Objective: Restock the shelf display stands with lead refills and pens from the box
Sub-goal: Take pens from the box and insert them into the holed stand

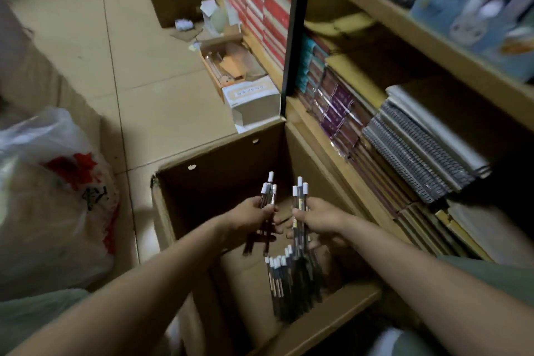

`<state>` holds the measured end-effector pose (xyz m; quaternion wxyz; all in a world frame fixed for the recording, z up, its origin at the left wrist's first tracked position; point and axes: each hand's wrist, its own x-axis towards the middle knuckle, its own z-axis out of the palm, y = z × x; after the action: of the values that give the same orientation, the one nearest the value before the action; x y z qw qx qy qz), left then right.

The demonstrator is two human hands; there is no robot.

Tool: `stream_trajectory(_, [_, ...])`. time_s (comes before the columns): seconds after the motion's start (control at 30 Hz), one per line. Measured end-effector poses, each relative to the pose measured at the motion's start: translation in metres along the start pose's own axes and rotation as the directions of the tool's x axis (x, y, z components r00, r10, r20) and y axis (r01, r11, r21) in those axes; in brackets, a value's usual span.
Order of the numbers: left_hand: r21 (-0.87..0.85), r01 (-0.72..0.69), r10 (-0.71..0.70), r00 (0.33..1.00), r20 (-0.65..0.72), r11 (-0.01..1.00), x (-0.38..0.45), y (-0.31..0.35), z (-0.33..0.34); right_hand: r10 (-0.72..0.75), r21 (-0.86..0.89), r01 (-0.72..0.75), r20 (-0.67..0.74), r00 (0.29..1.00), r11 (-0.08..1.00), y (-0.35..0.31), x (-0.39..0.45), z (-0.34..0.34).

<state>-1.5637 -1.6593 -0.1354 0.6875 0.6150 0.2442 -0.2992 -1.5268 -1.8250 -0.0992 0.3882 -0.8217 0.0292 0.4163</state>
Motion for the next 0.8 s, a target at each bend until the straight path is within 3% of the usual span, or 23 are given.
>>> stream_trajectory(0.13, [0.127, -0.272, 0.252, 0.956, 0.153, 0.954, -0.033, 0.086, 0.012, -0.195, 0.171, 0.200, -0.048, 0.980, 0.965, -0.058, -0.069, -0.035])
stream_trajectory(0.2, [0.119, -0.378, 0.356, 0.918, 0.172, 0.918, -0.052, 0.120, 0.025, -0.316, 0.251, 0.345, -0.151, 0.937, 0.904, -0.075, -0.109, -0.053])
stream_trajectory(0.3, [0.003, -0.501, 0.489, 0.846, 0.213, 0.866, -0.075, 0.155, 0.050, -0.384, 0.410, 0.498, -0.331, 0.862, 0.764, -0.082, -0.158, -0.076])
stream_trajectory(0.43, [-0.020, -0.591, 0.559, 0.751, 0.351, 0.806, -0.100, 0.184, 0.088, -0.410, 0.365, 0.609, -0.491, 0.769, 0.704, -0.080, -0.198, -0.103])
stream_trajectory(0.53, [0.010, -0.639, 0.568, 0.691, 0.448, 0.769, -0.112, 0.194, 0.114, -0.387, 0.352, 0.625, -0.549, 0.741, 0.697, -0.076, -0.214, -0.116])
stream_trajectory(0.8, [-0.074, -0.669, 0.582, 0.581, 0.568, 0.740, -0.124, 0.217, 0.143, -0.454, 0.236, 0.623, -0.504, 0.735, 0.746, -0.070, -0.232, -0.134])
